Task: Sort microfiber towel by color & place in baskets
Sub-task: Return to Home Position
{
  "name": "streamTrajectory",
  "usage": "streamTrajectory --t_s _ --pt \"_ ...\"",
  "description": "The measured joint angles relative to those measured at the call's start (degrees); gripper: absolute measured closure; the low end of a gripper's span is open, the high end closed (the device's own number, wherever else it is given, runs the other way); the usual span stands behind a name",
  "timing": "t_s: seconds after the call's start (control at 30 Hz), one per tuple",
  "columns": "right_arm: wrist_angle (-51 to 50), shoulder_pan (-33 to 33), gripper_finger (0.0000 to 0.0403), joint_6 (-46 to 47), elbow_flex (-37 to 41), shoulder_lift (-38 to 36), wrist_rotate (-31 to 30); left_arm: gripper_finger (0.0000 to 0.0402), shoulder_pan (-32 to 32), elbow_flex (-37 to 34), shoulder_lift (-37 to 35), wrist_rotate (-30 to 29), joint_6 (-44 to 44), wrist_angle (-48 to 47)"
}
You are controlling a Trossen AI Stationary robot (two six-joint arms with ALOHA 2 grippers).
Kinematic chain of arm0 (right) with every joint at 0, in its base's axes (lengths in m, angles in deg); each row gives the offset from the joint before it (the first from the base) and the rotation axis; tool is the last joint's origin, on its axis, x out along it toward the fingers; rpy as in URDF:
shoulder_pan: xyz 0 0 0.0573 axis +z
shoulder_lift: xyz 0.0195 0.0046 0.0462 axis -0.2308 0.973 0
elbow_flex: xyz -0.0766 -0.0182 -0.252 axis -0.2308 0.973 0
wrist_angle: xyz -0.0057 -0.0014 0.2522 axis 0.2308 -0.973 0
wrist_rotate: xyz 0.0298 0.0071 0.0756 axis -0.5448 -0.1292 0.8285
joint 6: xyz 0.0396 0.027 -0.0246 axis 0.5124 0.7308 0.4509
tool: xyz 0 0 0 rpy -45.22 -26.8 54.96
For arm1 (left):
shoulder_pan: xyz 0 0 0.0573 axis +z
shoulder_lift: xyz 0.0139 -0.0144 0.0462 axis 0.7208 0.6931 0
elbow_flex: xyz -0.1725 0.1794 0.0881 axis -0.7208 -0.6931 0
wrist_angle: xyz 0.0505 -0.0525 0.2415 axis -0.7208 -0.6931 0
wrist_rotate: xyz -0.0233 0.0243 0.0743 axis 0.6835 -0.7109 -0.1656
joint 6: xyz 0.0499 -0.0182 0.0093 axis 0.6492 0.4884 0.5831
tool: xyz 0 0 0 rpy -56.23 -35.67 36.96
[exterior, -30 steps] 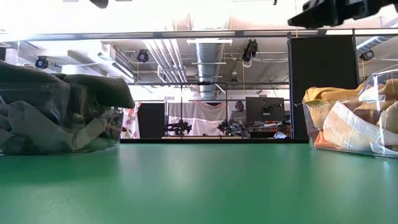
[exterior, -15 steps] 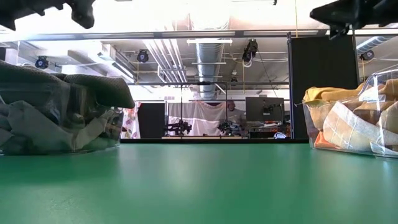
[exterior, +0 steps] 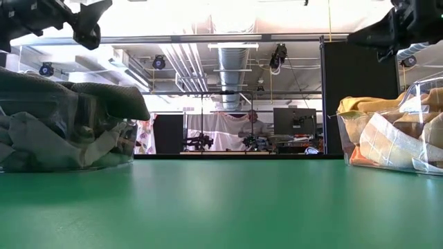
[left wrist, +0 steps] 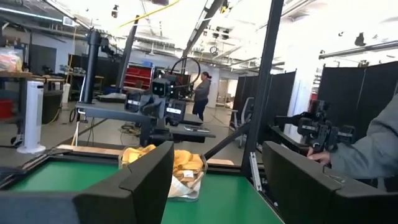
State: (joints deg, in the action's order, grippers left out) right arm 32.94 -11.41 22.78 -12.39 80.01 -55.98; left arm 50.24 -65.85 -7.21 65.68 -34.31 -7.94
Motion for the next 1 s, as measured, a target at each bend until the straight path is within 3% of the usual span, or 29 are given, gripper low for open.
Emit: streamTrajectory --t_s 0.23,0.37,0.5,0.57,0.77,0.83,1.0 --pt "11.4 -0.2 0.0374 -1.5 3.2 2.2 -2.9 0.0171 0.0 -1.0 -0.8 -3.5 0.0 -2.4" --pt "19.8 -0.1 0.0374 -5.9 7.2 0.6 3.9 0.0171 0.0 -1.9 0.1 -3.5 -1.5 -2.9" --pt "19.1 -0.1 0.0374 -3.0 11.5 -0.9 7.7 0.0171 0.0 -3.5 -0.6 -3.2 3.5 -2.5" --pt "18.3 -0.1 0.0374 0.1 13.5 -1.8 7.8 0.0171 0.0 -4.1 -1.0 -0.1 4.1 -2.5" --pt "15.8 -0.1 0.0374 -0.4 16.1 -6.3 11.3 0.0171 -0.1 -8.7 -4.9 17.4 3.9 2.1" --pt "14.2 -0.1 0.0374 0.6 16.2 -7.3 11.3 0.0171 0.0 -11.7 -8.1 17.0 3.4 4.7" --pt "15.7 -0.1 0.0374 0.8 16.6 -6.0 11.1 0.0171 0.0 -12.5 -12.3 10.8 2.7 0.2"
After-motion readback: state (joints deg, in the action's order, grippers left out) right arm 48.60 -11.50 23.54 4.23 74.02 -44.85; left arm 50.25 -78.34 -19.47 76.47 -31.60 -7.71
